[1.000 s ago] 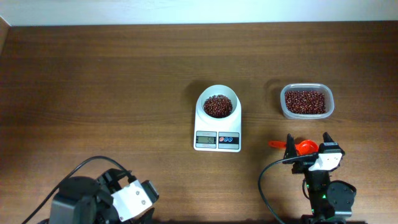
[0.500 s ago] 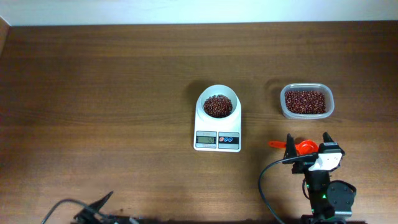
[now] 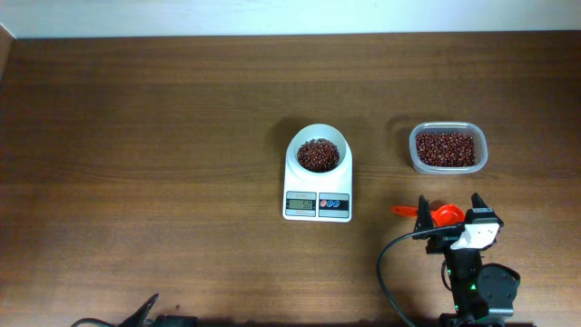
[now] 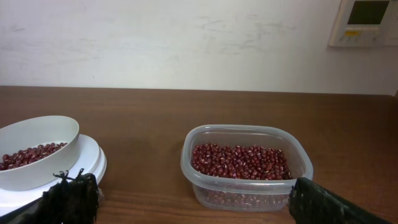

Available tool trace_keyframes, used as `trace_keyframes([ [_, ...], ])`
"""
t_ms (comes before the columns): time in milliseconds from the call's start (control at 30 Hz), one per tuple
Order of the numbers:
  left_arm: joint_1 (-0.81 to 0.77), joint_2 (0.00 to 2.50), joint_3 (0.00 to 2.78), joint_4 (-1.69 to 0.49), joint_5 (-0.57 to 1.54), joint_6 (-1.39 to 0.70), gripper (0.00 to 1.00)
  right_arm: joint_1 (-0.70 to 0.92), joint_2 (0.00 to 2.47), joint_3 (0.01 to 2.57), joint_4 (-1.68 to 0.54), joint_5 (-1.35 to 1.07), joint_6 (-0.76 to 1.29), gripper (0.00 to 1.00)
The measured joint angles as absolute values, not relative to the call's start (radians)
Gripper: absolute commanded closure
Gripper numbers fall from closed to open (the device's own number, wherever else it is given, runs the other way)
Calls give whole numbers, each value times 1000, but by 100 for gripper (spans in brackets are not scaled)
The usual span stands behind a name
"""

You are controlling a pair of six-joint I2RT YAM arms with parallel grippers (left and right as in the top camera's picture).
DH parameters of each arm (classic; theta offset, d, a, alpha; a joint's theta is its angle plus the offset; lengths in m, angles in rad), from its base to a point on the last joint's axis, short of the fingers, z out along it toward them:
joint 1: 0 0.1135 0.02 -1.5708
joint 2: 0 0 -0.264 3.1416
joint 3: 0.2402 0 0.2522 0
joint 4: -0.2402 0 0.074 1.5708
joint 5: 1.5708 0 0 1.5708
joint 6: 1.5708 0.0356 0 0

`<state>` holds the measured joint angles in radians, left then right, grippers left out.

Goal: Scoop and weigh 50g on scale

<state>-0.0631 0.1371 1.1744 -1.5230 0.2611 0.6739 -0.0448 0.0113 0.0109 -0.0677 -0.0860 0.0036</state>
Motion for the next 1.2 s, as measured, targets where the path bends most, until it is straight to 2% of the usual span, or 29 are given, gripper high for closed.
trace_keyframes([
  [200,72,119,1192,-1593,307,735,1,-45,11,11,-68,-86,4,1],
  [333,76,14,1222,-1632,347,783,1,-45,11,11,-67,-86,4,1],
  [533,76,9,1232,-1607,380,800,1,-45,11,11,-68,-86,4,1],
  [700,76,10,1143,-1311,383,729,1,-45,10,11,-68,-86,4,1],
  [933,76,15,709,-733,276,298,1,-45,10,11,-68,-86,4,1],
  [1067,76,16,554,-619,157,73,1,-45,10,11,-68,-86,4,1],
  [1200,76,16,431,-486,114,16,1,-45,10,11,-68,-86,3,1],
])
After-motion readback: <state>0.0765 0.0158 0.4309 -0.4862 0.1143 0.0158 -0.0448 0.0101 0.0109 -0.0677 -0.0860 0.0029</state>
